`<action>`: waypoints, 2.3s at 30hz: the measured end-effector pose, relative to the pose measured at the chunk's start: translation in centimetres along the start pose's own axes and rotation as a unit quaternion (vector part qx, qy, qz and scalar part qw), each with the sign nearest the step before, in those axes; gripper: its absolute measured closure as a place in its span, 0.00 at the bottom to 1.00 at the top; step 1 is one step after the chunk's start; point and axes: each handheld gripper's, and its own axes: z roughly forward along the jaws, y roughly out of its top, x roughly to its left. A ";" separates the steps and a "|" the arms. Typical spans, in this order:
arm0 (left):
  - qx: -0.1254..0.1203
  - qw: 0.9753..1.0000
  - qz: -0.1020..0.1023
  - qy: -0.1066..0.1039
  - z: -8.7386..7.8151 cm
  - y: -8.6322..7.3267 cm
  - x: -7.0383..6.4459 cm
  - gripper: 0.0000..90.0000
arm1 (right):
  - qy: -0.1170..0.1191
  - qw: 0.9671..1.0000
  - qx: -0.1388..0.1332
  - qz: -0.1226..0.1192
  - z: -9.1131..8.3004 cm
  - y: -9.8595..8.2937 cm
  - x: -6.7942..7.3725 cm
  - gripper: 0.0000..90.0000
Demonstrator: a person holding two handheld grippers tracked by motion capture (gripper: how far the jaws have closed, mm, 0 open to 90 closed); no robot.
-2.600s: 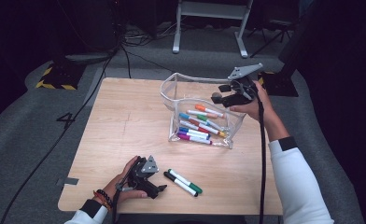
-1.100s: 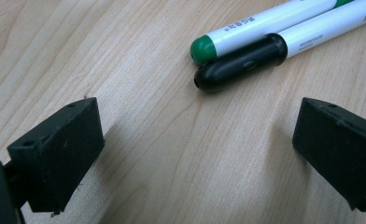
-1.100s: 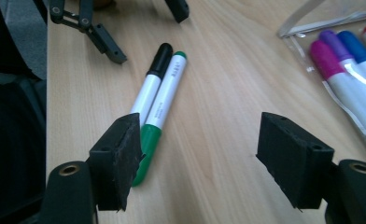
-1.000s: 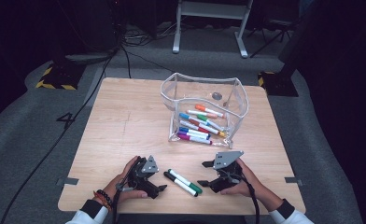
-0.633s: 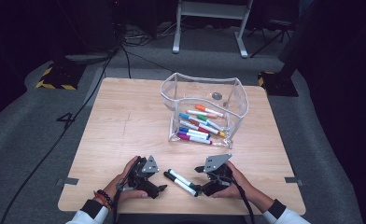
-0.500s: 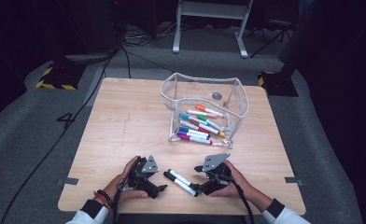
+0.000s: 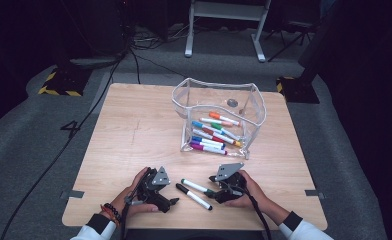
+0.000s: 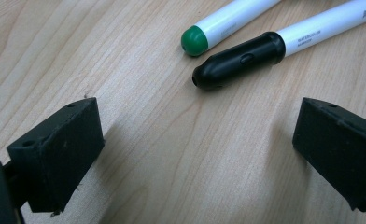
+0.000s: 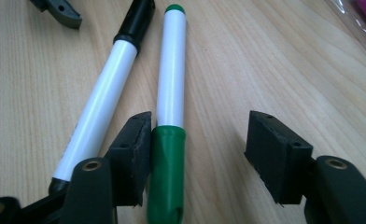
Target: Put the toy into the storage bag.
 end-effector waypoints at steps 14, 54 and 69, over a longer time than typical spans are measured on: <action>0.000 1.000 0.000 0.000 0.0 0.0 0.0 0.02 | -0.003 1.000 -0.031 -0.005 -0.8 -1.3 -2.3 0.83; 0.000 1.000 0.000 0.000 0.0 0.0 0.0 0.02 | -0.046 0.995 -0.071 -0.047 -7.7 0.9 -4.2 0.84; 0.001 1.000 0.000 0.001 0.0 0.0 0.0 0.02 | -0.064 0.989 -0.103 -0.079 -13.1 4.4 -5.0 0.84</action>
